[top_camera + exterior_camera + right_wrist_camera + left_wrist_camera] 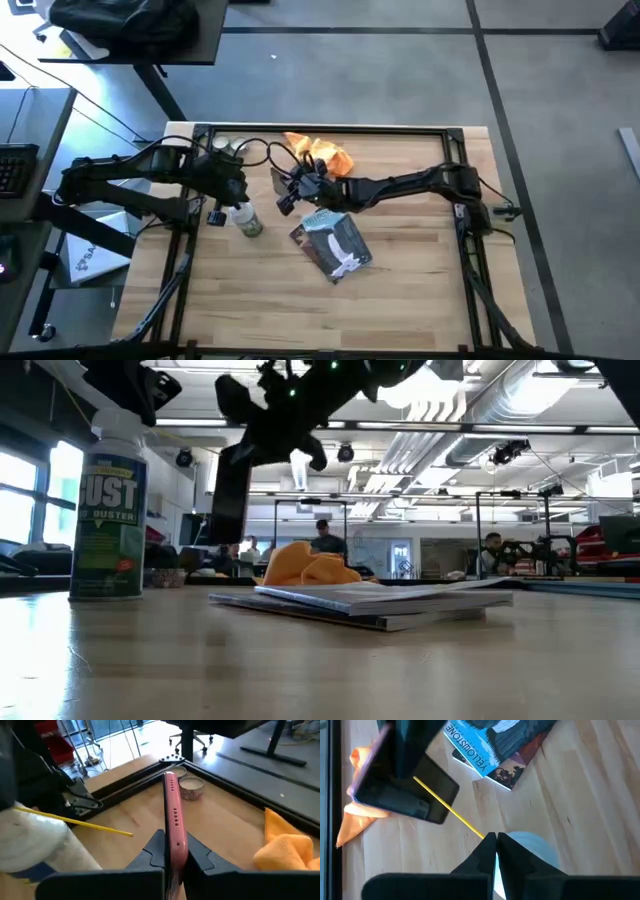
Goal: Apply microfiber cloth
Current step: Spray the cellphone using the spray bottle
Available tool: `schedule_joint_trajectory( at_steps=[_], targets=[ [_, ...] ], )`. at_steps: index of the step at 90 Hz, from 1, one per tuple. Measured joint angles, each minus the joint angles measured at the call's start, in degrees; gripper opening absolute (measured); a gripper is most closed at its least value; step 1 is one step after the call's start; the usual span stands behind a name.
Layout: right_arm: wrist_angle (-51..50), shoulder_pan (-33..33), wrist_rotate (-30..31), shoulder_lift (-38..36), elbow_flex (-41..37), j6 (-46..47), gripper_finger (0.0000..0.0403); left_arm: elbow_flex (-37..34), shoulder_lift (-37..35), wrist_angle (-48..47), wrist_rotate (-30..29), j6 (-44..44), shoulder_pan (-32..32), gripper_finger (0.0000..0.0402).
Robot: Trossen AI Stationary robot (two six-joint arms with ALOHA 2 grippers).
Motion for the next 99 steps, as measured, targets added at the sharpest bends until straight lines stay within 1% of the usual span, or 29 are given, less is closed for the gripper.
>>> schedule_joint_trajectory(
  at_steps=[14, 23, 31, 47, 57, 65, 82, 92, 99],
  targets=[
    [4.2, -1.7, -0.2, -2.1, 0.0, -3.7, 0.0, 0.0, 0.0, 0.0, 0.0, 0.3, 0.0, 0.0],
    [4.5, -2.2, -0.1, -4.4, 0.0, -5.4, 0.0, 0.0, 0.0, 0.0, 0.0, 0.3, 0.0, 0.0],
    [2.8, -2.3, -0.2, -6.9, 0.0, -5.8, 0.0, 0.0, 0.0, 0.0, 0.0, 0.3, 0.0, 0.0],
    [-6.2, -0.2, -0.5, -10.9, 0.1, -4.2, 0.0, 0.0, 0.0, -0.1, 0.0, 0.0, 0.0, 0.0],
    [-9.5, 1.9, -1.7, -10.6, 0.1, -2.3, 0.0, 0.0, 0.0, 0.0, -0.1, 0.0, 0.0, 0.0],
    [-9.8, 3.0, -1.8, -8.9, 0.1, -2.1, 0.0, 0.0, 0.0, 0.0, 0.0, 0.2, 0.0, 0.0],
    [-11.3, 2.8, -3.0, -5.2, 0.1, -0.3, 0.0, 0.2, 0.0, -0.1, -0.2, -0.4, 0.0, 0.0],
    [-14.2, 2.4, -2.5, -4.8, 0.1, 0.2, 0.0, 1.5, 0.0, -0.8, -0.3, -1.2, 0.0, 0.0],
    [-15.8, 2.1, -0.7, -4.8, 0.1, -1.2, 0.0, 3.2, -0.5, -1.0, -0.3, 0.3, 0.0, 0.0]
  ],
)
